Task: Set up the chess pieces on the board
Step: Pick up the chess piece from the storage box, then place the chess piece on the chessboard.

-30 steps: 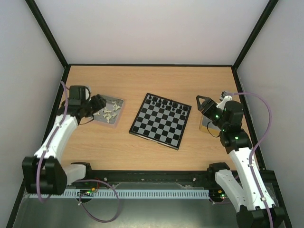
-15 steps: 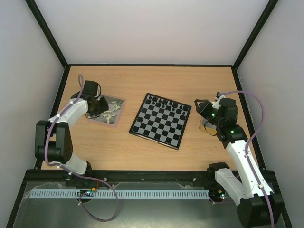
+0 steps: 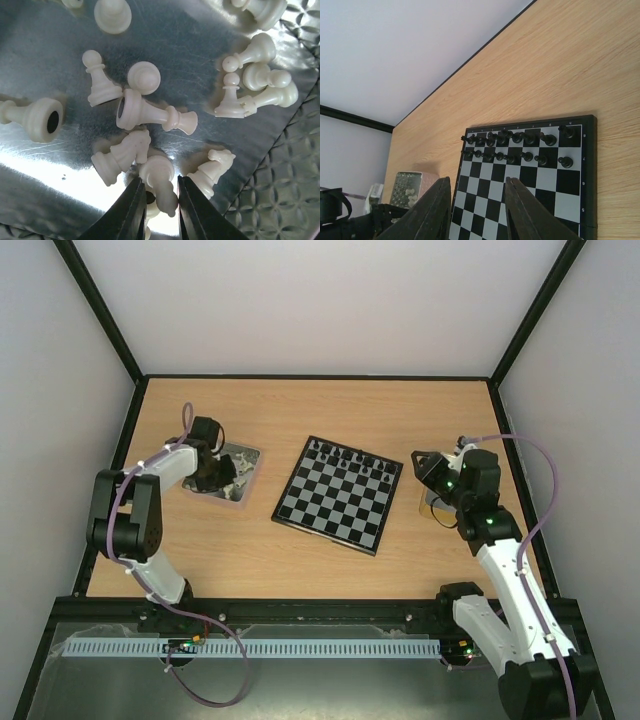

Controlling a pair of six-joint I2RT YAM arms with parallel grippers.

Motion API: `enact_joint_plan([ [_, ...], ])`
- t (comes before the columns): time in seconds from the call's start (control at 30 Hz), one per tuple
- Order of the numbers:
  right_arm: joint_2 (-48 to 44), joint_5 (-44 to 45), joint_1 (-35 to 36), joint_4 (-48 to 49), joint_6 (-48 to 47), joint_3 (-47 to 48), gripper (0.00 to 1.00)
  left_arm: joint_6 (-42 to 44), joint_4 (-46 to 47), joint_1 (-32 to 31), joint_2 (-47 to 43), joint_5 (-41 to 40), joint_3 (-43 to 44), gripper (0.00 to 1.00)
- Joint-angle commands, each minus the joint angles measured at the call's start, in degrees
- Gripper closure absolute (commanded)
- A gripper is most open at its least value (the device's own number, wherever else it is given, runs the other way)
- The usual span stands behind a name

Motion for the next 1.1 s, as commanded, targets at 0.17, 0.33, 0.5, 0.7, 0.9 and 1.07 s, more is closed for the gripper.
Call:
enact_joint_plan([
  [0.17,-1.43,1.55,-0.1,1.17,0.9,-0.58,0.72,0.82,-0.56,0.06,2.19,-0.59,2.04,0.91],
  [0.33,-1.68,1.67,-0.06,0.89,0.97,-0.45,0.74,0.98,-0.95,-0.63,-0.37,-2.2,2.24,0.98],
  [0.5,-2.47,2.44,-0.1,0.95,1.38,-0.68,0.74,1.88,-5.61,-5.1,-5.11,-8.0,5.61,0.98],
  [0.7,-3.32,2.68,-0.07,2.34,2.99,-2.17,0.74,1.12,-9.26,-13.9,-10.07,-9.39,8.98,0.98],
  [0.9,-3.69,2.71,-0.1,2.89,3.92,-3.48,0.74,0.9,-9.25,-24.33,-9.45,-2.76,11.03,0.98],
  [1.07,-4.09,2.93,-0.13,2.7,4.38,-3.93,0.74,1.17,-9.71,-31.61,-4.92,-1.25,12.74,0.98],
])
